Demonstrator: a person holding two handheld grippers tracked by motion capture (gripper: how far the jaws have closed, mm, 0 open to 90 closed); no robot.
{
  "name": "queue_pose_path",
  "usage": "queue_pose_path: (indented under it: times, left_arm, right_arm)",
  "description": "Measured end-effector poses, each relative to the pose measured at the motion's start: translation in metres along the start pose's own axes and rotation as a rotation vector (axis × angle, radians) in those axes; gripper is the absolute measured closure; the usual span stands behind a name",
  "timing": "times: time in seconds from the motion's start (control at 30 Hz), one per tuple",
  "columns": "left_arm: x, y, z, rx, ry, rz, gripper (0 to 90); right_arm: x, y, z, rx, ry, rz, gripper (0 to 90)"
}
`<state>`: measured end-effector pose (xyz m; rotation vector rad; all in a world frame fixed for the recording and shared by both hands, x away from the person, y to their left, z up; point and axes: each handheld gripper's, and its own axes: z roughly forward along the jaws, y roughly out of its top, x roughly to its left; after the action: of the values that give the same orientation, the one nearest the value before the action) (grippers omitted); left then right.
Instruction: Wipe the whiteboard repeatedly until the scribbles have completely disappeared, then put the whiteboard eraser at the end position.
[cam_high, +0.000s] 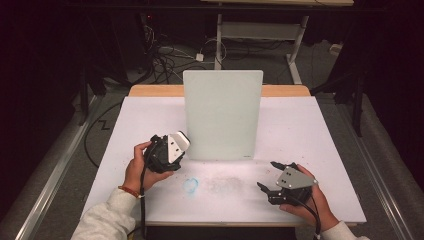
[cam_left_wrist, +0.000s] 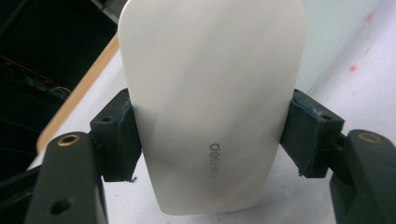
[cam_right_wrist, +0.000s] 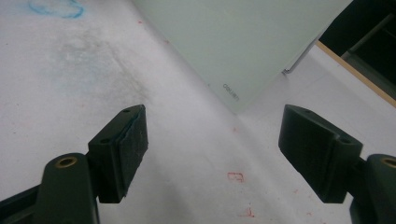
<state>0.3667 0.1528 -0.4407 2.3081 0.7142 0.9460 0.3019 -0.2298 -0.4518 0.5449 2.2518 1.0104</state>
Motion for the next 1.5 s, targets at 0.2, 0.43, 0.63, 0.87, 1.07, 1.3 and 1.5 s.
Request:
queue_pose_path:
  times: [0.2, 0.43, 0.63, 0.87, 1.07, 1.3, 1.5]
  left_arm:
    - [0.006, -0.001, -0.004, -0.044, -0.047, -0.084, 29.0]
    - [0.003, -0.001, -0.01, -0.065, -0.083, -0.111, 29.0]
    - [-0.001, 0.0, -0.018, -0.08, -0.117, -0.089, 29.0]
    - [-0.004, 0.004, -0.025, -0.087, -0.162, -0.057, 29.0]
    - [-0.009, 0.011, -0.028, -0.05, -0.239, 0.021, 28.9]
    - [-0.017, 0.018, -0.027, -0.025, -0.309, 0.088, 28.9]
    - [-0.032, 0.033, -0.02, 0.0, -0.395, 0.189, 28.9]
  right_arm:
    - [-0.003, -0.001, -0.001, 0.0, -0.014, 0.013, 24.6]
    - [-0.005, -0.002, -0.001, 0.001, -0.017, 0.033, 24.6]
    - [-0.007, -0.002, -0.002, -0.002, -0.025, 0.041, 24.6]
    - [-0.008, -0.004, -0.002, 0.0, -0.026, 0.045, 24.7]
    - [-0.009, -0.003, -0.002, -0.001, -0.024, 0.047, 24.8]
    - [-0.008, -0.003, -0.001, 0.002, -0.019, 0.046, 24.8]
    - [-0.007, -0.006, -0.003, 0.008, -0.022, 0.045, 24.8]
